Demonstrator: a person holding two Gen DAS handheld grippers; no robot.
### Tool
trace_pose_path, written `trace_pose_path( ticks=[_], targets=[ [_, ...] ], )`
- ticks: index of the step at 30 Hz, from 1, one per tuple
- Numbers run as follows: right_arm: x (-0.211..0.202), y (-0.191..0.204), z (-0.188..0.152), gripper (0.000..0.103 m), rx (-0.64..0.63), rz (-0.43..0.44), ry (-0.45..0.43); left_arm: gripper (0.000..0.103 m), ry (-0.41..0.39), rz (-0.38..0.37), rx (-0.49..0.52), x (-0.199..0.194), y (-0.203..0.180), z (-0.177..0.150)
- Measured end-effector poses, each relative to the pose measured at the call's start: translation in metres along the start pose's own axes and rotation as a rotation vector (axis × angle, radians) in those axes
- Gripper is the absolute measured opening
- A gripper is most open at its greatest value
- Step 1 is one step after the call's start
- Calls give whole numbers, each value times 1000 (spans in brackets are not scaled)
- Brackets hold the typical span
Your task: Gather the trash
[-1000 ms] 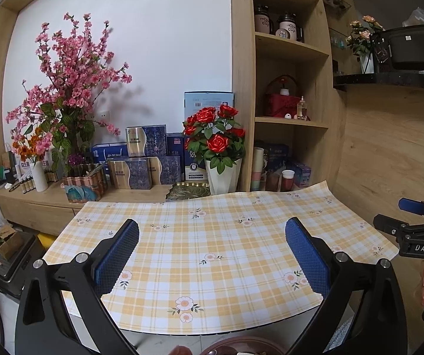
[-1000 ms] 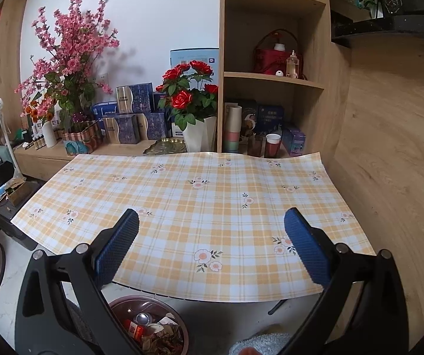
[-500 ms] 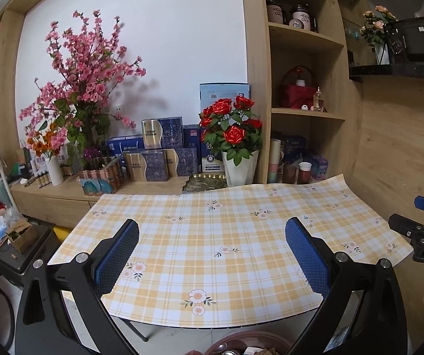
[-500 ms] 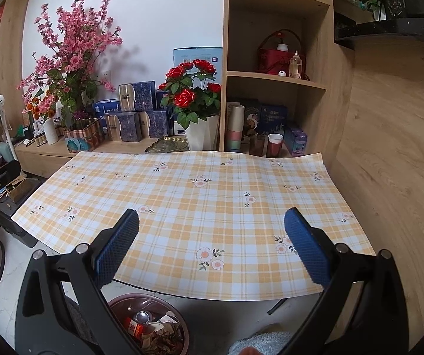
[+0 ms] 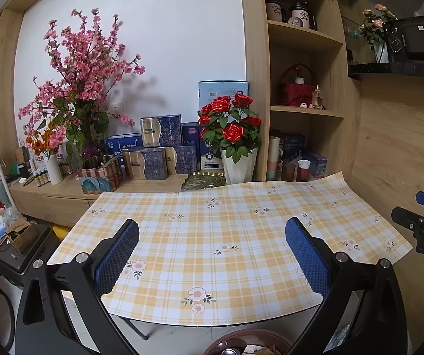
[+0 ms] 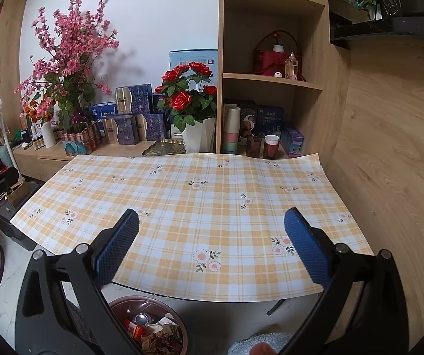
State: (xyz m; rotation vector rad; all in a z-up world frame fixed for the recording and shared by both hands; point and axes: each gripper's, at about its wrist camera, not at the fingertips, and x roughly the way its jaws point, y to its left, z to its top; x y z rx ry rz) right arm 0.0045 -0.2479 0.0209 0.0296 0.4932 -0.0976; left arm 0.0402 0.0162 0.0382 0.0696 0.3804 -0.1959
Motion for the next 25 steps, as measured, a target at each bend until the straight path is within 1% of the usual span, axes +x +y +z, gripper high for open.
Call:
trace_pose_path(
  ticks=[25],
  targets=[
    [-1, 1, 0, 97, -1, 2, 1, 97, -12, 11, 41, -3, -7, 4]
  ],
)
